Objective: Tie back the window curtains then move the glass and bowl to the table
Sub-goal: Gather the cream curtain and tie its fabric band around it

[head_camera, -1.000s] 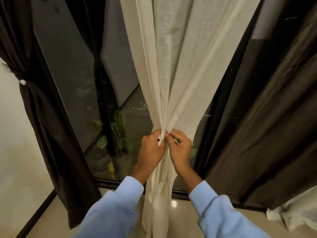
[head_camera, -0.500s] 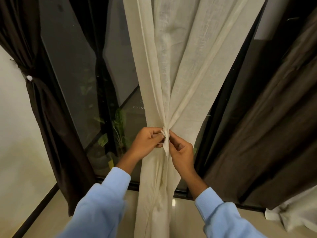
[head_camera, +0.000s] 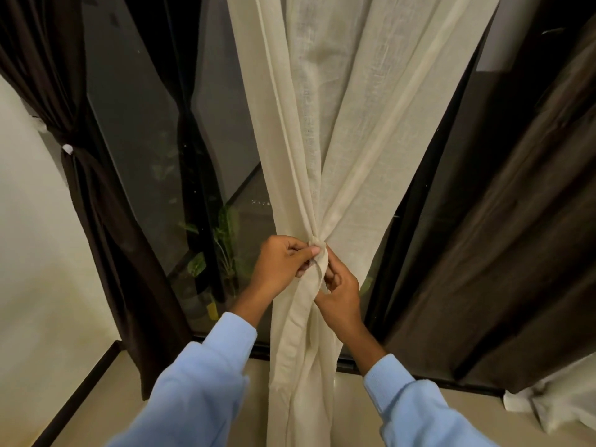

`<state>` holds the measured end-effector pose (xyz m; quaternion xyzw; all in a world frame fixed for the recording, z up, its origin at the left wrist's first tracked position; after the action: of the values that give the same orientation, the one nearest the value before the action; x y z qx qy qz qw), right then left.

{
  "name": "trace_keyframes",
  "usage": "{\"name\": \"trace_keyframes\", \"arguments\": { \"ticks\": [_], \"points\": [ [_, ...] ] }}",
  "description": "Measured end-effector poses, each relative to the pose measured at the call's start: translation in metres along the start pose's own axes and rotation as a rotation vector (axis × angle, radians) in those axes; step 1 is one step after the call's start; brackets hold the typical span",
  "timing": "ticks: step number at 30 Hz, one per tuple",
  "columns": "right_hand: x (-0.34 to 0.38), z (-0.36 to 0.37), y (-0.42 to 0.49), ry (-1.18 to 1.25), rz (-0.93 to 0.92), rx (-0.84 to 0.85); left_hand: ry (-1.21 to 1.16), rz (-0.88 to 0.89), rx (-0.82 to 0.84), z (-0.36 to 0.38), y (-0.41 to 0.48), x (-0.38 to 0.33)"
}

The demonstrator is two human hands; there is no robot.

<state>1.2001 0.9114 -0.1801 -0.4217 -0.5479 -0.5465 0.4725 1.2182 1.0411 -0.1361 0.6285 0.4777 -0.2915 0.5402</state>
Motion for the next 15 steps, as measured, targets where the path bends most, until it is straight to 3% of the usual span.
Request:
{"name": "trace_keyframes", "arguments": {
  "ticks": [4, 8, 13, 15],
  "points": [
    [-0.001, -0.002, 0.001, 0.122, 0.030, -0.059, 0.076, -0.014, -0.052, 0.000, -0.003, 0.001],
    [0.005, -0.003, 0.002, 0.271, 0.055, -0.102, -0.046, -0.117, -0.072, -0.001, -0.005, 0.002],
    [0.004, -0.012, 0.008, 0.292, 0.057, -0.252, -0.069, -0.126, 0.149, 0.006, -0.003, -0.004],
    [0.011, -0.016, 0.010, 0.258, 0.003, -0.270, 0.055, -0.041, 0.265, 0.008, -0.003, -0.010]
  ]
}}
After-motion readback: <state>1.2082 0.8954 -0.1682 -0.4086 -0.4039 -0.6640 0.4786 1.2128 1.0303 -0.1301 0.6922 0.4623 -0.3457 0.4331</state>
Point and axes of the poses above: each hand's wrist, its own y-axis towards the middle knuckle, its own z-axis out of the palm, x = y × z, the point moved 7 cm from there along y, towards the middle knuckle, and after that the axes turned 12 degrees about z, right-handed, at the moved point
